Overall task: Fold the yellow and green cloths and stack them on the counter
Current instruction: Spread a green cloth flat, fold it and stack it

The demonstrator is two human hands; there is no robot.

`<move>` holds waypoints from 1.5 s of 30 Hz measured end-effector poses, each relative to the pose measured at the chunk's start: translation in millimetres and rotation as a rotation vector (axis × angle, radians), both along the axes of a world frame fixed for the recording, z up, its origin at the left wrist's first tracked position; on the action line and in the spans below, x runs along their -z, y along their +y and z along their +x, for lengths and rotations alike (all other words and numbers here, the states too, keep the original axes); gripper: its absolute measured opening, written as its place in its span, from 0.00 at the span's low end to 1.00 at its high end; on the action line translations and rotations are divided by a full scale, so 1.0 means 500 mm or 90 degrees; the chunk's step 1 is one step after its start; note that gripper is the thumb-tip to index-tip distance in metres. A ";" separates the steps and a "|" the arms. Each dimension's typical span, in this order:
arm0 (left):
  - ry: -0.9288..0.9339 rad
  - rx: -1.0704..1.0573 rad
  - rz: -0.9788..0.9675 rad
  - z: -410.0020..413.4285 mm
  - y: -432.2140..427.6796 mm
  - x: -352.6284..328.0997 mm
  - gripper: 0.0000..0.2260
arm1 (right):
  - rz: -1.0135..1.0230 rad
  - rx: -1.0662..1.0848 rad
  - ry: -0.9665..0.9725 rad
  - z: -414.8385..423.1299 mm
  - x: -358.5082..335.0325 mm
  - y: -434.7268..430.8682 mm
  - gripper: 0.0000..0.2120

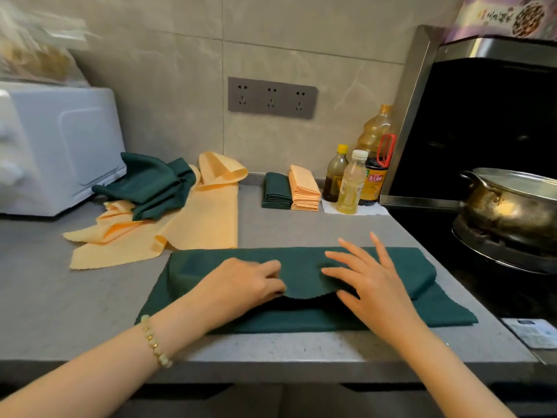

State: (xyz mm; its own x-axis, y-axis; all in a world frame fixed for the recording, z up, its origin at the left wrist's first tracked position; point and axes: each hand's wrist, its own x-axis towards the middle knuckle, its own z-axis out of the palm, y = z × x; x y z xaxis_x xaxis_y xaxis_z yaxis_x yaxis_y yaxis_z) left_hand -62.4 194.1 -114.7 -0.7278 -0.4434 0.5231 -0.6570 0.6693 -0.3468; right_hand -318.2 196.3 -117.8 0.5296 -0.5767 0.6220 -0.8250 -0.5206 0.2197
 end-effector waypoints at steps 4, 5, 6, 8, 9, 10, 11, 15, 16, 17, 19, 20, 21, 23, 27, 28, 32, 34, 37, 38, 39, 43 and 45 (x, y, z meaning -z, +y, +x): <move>0.025 -0.002 0.019 0.009 0.042 0.022 0.17 | 0.036 -0.073 0.003 -0.046 0.030 0.028 0.03; 0.032 -0.005 0.024 0.013 0.048 0.026 0.18 | 0.047 -0.061 0.003 -0.053 0.036 0.035 0.08; 0.040 -0.005 0.027 0.018 0.051 0.029 0.18 | 0.059 -0.051 0.006 -0.058 0.042 0.037 0.10; 0.053 -0.006 0.042 0.025 0.055 0.036 0.18 | 0.066 -0.027 0.015 -0.067 0.043 0.044 0.04; 0.057 -0.007 0.050 0.028 0.055 0.039 0.18 | 0.082 0.007 0.007 -0.068 0.037 0.049 0.08; 0.057 -0.008 0.058 0.031 0.056 0.042 0.17 | 0.104 0.032 0.000 -0.073 0.038 0.048 0.14; 0.056 -0.008 0.066 0.033 0.056 0.044 0.15 | 0.116 0.077 -0.008 -0.079 0.029 0.051 0.18; 0.085 -0.010 0.113 0.028 0.051 0.045 0.11 | 0.231 0.224 -0.070 -0.108 -0.004 0.065 0.14; 0.098 -0.008 0.120 0.023 0.049 0.046 0.14 | 0.242 0.209 -0.077 -0.110 0.000 0.067 0.14; 0.105 -0.007 0.123 0.017 0.047 0.046 0.17 | 0.246 0.194 -0.085 -0.108 0.002 0.069 0.13; 0.105 -0.009 0.134 0.006 0.042 0.047 0.15 | 0.253 0.168 -0.083 -0.085 0.004 0.070 0.12; 0.103 -0.007 0.138 0.003 0.041 0.048 0.13 | 0.250 0.160 -0.076 -0.077 0.007 0.070 0.12; 0.101 -0.007 0.144 0.001 0.040 0.047 0.10 | 0.239 0.155 -0.070 -0.071 0.006 0.068 0.11; 0.108 -0.007 0.159 0.002 0.045 0.041 0.12 | 0.176 0.143 -0.084 -0.081 0.003 0.063 0.09; 0.105 0.009 0.196 0.007 0.062 0.033 0.18 | 0.117 0.074 -0.089 -0.106 0.002 0.080 0.13; 0.097 0.013 0.203 0.008 0.065 0.034 0.18 | 0.121 0.065 -0.077 -0.106 0.006 0.085 0.13; 0.063 -0.001 0.216 0.011 0.065 0.050 0.18 | 0.150 0.031 -0.079 -0.085 0.033 0.096 0.12; 0.061 -0.005 0.220 0.012 0.066 0.050 0.18 | 0.161 0.004 -0.096 -0.050 0.041 0.096 0.11; 0.062 -0.010 0.212 0.011 0.070 0.047 0.18 | 0.180 -0.051 -0.118 0.019 0.047 0.092 0.08; 0.058 -0.014 0.215 0.011 0.071 0.046 0.17 | 0.186 -0.067 -0.120 0.040 0.050 0.090 0.07; 0.057 -0.020 0.214 0.016 0.069 0.049 0.17 | 0.196 -0.077 -0.121 0.057 0.052 0.089 0.07; 0.035 -0.099 0.225 0.052 0.089 0.015 0.13 | 0.210 -0.095 -0.139 0.081 0.066 0.081 0.07; -0.019 -0.227 0.256 0.100 0.088 -0.010 0.18 | 0.223 -0.091 -0.164 0.076 0.073 0.079 0.05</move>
State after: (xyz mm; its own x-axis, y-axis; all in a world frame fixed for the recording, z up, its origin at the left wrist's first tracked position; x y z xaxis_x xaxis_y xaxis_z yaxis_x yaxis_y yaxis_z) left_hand -12.6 238.2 -109.8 -0.5067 -0.8272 0.2428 -0.8621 0.4897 -0.1306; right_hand -280.5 235.9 -154.3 0.4728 -0.7083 0.5241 -0.7438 -0.6397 -0.1936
